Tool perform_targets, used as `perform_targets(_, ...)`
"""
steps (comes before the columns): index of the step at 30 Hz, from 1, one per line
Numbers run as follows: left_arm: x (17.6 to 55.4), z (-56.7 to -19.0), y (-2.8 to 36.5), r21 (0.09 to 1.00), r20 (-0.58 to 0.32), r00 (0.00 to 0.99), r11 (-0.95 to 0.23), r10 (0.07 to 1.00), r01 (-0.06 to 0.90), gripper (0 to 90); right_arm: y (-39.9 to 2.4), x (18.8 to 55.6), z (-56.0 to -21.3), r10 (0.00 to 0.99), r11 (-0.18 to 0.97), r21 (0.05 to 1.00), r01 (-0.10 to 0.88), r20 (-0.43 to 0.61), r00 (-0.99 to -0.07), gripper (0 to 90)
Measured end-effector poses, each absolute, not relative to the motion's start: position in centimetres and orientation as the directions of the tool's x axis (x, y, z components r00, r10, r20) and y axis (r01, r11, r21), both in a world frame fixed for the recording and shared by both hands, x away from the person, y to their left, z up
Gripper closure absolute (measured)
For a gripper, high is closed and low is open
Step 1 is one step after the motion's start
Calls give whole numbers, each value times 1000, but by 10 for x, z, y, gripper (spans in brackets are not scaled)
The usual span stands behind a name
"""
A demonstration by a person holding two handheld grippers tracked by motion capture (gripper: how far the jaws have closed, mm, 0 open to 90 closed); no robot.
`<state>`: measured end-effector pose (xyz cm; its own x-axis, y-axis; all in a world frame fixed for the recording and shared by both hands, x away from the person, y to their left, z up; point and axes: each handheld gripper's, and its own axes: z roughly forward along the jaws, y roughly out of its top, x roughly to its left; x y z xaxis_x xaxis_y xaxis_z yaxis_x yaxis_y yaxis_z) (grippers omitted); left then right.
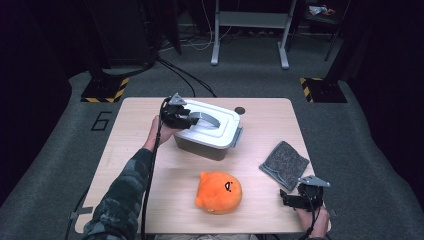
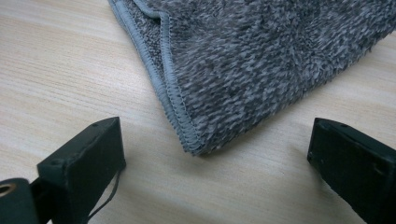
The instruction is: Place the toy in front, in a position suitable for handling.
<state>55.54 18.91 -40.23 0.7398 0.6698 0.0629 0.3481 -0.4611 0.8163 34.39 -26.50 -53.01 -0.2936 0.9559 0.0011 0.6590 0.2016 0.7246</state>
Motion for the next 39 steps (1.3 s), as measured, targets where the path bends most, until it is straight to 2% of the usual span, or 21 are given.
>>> perform_targets(8,554,-400,195,808,75,739,-475,670,349,566,-265,344,-530,956,202,724,659,1,-293,29)
perform_targets(16,550,-401,196,803,105,735,-493,670,335,583,-265,344,-530,956,202,724,659,1,-294,29)
perform_targets(39,551,-401,222,806,100,684,-462,723,370,603,-265,344,-530,956,202,725,659,1,-294,29)
